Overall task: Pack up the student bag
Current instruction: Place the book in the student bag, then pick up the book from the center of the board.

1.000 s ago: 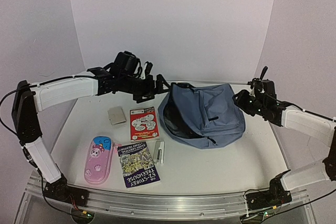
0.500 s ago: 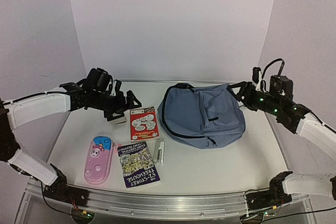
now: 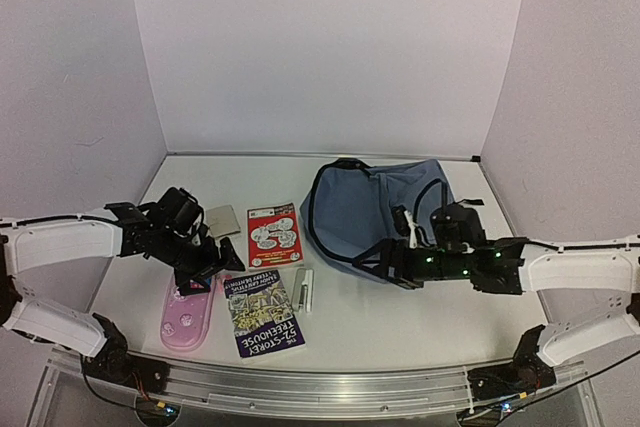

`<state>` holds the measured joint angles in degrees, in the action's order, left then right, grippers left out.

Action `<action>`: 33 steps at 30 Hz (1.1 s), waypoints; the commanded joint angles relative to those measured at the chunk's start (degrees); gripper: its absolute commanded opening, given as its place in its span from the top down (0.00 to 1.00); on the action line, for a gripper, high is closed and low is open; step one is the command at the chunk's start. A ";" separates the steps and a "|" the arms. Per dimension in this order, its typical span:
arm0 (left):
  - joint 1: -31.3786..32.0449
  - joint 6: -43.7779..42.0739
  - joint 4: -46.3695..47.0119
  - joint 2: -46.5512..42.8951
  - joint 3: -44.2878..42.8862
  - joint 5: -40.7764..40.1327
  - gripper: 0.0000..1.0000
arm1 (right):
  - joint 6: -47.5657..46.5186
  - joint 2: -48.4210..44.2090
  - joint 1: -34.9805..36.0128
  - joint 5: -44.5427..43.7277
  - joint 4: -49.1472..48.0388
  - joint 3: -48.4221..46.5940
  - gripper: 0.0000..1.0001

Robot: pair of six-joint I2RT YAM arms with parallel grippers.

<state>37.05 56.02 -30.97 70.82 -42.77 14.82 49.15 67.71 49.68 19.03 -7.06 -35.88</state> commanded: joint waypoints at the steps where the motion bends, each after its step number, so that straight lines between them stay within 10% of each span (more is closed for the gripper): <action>1: 3.71 5.57 2.62 -0.31 2.98 0.91 0.01 | 4.02 7.06 6.64 -3.82 -7.63 -1.67 0.27; 15: 7.24 10.75 12.91 3.00 10.04 1.05 0.05 | 9.71 32.67 17.64 -2.90 -19.23 -10.78 0.30; 33: 7.40 11.72 17.55 8.49 13.13 2.03 0.56 | 14.36 46.58 18.45 2.70 -26.44 -15.90 0.35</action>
<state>44.31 66.31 -15.97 78.30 -31.39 16.29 60.74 111.41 67.81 18.99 -28.54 -50.10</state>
